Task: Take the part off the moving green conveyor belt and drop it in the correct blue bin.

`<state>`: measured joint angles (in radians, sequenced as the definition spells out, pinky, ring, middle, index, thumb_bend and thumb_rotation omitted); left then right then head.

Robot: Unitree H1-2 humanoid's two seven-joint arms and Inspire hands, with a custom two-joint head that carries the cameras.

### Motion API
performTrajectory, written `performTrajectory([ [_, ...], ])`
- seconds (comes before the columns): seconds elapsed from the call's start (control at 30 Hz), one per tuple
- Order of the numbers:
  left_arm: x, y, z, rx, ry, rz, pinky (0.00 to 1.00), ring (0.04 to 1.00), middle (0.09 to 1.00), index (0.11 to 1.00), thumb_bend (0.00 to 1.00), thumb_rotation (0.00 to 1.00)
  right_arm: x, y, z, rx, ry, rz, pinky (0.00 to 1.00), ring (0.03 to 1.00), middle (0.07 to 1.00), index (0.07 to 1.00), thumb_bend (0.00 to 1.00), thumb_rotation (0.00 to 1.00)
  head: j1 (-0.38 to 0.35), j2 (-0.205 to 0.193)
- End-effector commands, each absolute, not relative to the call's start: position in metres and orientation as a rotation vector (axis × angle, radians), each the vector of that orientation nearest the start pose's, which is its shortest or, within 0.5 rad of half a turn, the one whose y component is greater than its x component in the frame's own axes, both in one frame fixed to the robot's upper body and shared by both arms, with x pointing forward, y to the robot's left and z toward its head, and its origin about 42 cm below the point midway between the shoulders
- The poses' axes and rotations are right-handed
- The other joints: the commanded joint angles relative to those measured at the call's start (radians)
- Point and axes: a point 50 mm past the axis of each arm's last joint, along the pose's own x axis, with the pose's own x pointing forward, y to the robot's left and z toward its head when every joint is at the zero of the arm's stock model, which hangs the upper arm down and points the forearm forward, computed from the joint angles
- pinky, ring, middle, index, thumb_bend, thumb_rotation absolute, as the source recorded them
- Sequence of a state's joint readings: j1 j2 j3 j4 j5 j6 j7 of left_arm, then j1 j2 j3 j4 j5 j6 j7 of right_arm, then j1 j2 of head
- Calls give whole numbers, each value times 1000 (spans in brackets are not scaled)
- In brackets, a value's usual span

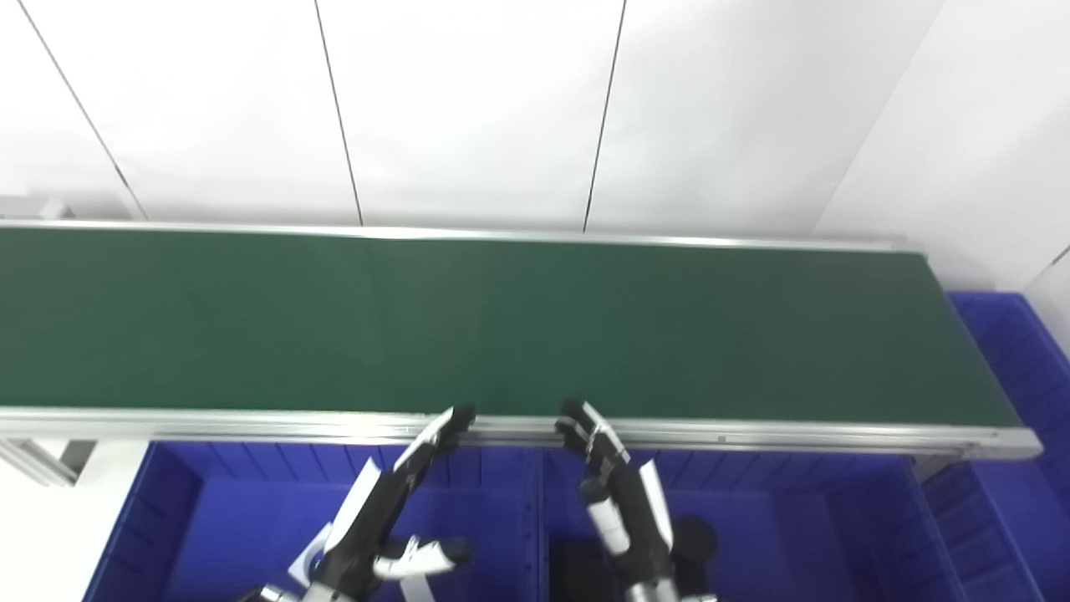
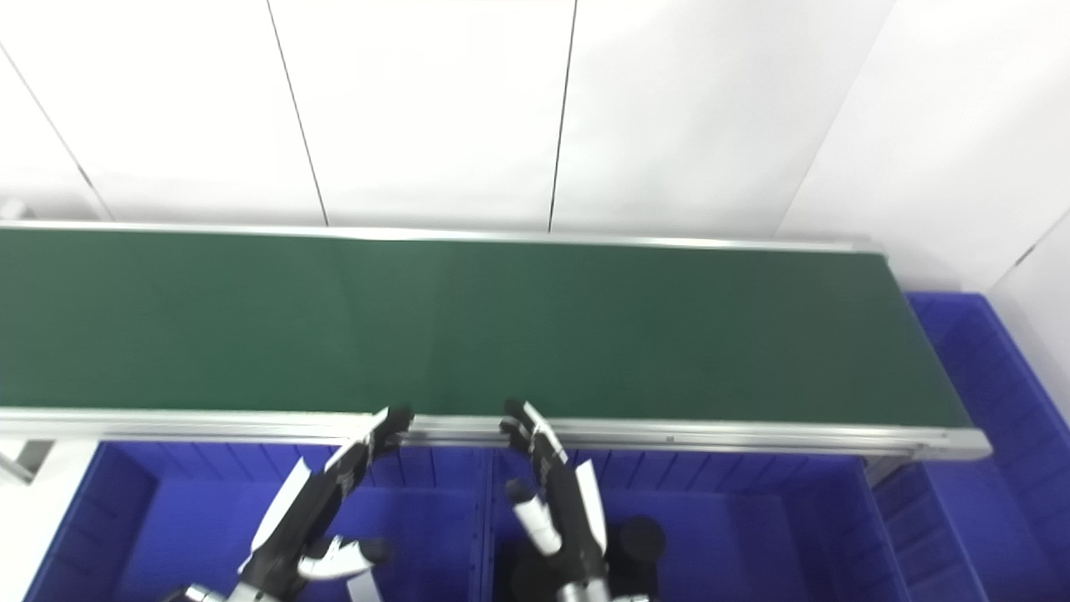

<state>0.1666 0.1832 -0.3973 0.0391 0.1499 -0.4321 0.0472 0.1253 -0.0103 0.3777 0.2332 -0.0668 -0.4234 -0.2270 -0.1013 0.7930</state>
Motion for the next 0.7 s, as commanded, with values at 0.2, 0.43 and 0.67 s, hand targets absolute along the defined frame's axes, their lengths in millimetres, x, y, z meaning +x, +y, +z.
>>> performTrajectory([
  [0.2, 204, 151, 89, 178, -351, -272, 876, 931, 944, 927, 852, 744, 215, -145, 53, 20, -187, 148, 843, 859, 879, 880, 873, 979, 94, 23],
  [0.43, 202, 144, 88, 136, -333, -235, 879, 931, 941, 920, 852, 737, 209, -155, 57, 8, -200, 128, 819, 837, 856, 863, 835, 983, 116, 15],
  [0.67, 202, 141, 88, 130, -334, -230, 853, 915, 929, 908, 841, 735, 204, -158, 57, 22, -195, 121, 812, 830, 844, 853, 833, 970, 119, 6],
])
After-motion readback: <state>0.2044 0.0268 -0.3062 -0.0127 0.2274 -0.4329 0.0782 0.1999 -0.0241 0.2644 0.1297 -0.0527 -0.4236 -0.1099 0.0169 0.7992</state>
